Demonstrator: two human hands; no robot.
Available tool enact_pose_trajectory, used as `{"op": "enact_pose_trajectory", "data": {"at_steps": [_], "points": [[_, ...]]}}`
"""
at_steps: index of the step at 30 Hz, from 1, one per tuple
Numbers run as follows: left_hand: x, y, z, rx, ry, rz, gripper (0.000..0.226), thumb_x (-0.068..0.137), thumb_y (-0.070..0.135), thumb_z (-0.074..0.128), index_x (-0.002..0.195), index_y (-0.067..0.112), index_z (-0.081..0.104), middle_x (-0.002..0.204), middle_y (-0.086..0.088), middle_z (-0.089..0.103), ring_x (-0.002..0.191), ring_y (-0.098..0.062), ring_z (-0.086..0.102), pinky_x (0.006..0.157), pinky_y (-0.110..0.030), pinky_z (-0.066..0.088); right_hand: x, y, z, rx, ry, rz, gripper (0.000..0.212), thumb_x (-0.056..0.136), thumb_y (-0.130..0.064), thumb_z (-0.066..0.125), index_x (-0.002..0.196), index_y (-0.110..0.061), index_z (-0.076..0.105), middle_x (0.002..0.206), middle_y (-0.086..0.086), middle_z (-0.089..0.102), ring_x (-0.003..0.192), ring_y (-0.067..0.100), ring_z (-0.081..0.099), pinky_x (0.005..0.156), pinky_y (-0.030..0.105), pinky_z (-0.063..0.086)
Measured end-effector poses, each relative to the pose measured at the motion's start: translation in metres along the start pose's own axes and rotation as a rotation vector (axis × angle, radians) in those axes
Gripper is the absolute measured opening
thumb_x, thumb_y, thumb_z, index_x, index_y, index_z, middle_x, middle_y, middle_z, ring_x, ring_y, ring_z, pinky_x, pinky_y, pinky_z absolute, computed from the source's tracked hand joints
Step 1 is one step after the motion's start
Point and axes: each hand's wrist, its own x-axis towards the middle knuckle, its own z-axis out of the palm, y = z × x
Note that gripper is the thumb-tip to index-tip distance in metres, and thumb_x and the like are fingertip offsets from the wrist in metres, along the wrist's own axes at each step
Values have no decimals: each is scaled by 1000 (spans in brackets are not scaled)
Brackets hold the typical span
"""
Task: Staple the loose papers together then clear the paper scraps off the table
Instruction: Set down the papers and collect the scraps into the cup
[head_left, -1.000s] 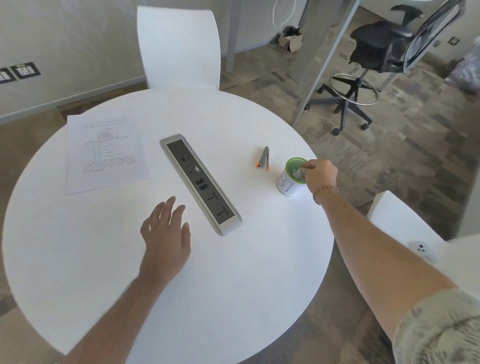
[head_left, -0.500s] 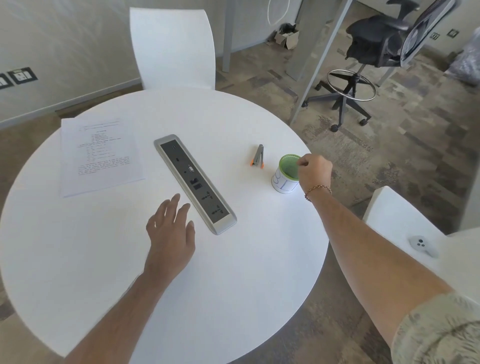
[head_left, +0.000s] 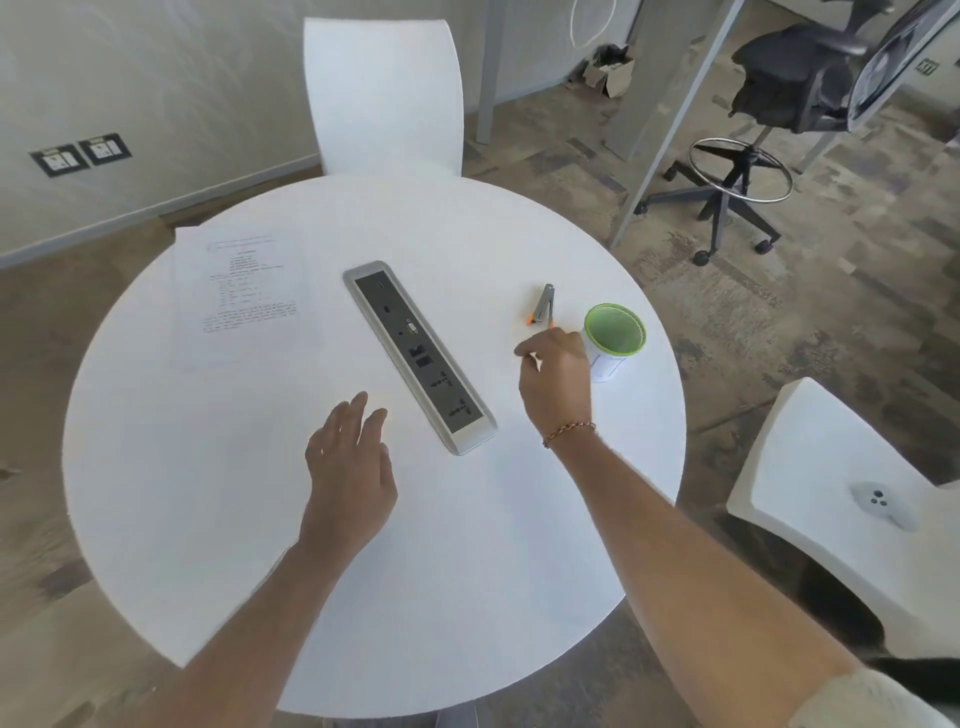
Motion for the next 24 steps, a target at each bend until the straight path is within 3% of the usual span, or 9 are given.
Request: {"op": "enact_pose_trajectory", "data": {"at_steps": [7, 11, 14, 17, 20, 24], "points": [[-14, -25, -4, 15, -9, -28, 44, 92, 11, 42, 132, 1, 57, 149, -21, 48, 137, -42, 45, 107, -57, 41, -51, -35, 47, 75, -171, -28, 26, 79, 11, 50, 83, -4, 71, 87, 9, 67, 88, 28, 50, 73, 30, 44], [-21, -38, -6, 23, -20, -75, 47, 88, 9, 40, 132, 0, 55, 148, -23, 48, 137, -43, 43, 108, -56, 40, -71, -51, 64, 80, -296, -20, 27, 81, 8, 47, 80, -12, 65, 91, 1, 61, 92, 20, 45, 74, 27, 38], [-27, -49, -7, 50, -50, -83, 47, 88, 12, 41, 130, -4, 55, 145, -27, 49, 134, -47, 46, 106, -58, 42, -86, -58, 77, 84, -424, -15, 30, 88, 7, 46, 105, -1, 70, 112, 8, 64, 106, 21, 56, 84, 26, 46], [-34, -55, -6, 85, -110, -120, 54, 92, 24, 33, 131, -7, 54, 146, -28, 49, 136, -45, 45, 107, -57, 40, -98, -61, 89, 56, -515, -30, 34, 91, 6, 45, 116, 0, 68, 121, 10, 64, 110, 24, 61, 93, 25, 47], [-42, -61, -4, 101, -148, -156, 56, 94, 25, 32, 136, -8, 50, 151, -27, 44, 141, -44, 40, 110, -59, 36, -109, -66, 97, 25, -615, -99, 45, 88, 6, 45, 130, -2, 59, 133, 9, 59, 127, 24, 48, 103, 27, 42], [-52, -72, 0, 103, -168, -188, 53, 97, 8, 45, 149, -3, 37, 160, -20, 34, 150, -36, 29, 117, -59, 28, -124, -67, 114, -105, -709, -335, 59, 91, 0, 47, 148, 1, 35, 153, 16, 39, 145, 31, 29, 118, 43, 28]]}}
